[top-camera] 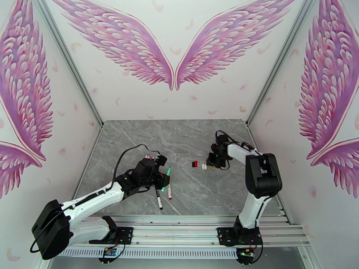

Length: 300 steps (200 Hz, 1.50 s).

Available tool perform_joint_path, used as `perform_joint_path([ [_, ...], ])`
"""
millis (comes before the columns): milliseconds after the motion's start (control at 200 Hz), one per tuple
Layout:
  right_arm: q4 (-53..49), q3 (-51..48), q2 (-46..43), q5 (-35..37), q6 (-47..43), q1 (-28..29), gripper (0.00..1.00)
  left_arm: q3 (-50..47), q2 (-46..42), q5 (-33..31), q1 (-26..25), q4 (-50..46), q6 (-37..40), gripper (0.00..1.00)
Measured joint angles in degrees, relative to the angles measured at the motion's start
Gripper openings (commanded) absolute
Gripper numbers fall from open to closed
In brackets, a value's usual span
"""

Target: Open the pen caps

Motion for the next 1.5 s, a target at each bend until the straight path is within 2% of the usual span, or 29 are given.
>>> perform_joint_path([
  [590, 0.35, -0.28, -0.46, -1.53, 0.31, 0.00, 0.27, 0.00, 0.90, -0.31, -0.02, -0.02, 0.13, 0.05],
  [880, 4.76, -9.90, -12.17, -1.73, 3.32, 0.02, 0.33, 4.15, 4.96, -6.71, -0.02, -4.17, 0.35, 0.05],
  [1105, 10.40, -18.91, -24.81, -5.25, 6.03, 0.92, 0.54, 9.81, 10.88, -13.40, -0.02, -7.89, 0.39, 0.05],
  [1319, 17.55, -25.92, -36.28, -11.63, 9.68, 3.67, 1.00, 18.69, 19.65, -21.79, -0.07, -13.77, 0.61, 0.05],
  [1499, 22.84, -29.03, -44.02, -14.19, 13.05, 7.72, 0.99, 26.32, 28.33, -27.87, -0.02, -18.67, 0.04, 0.05],
])
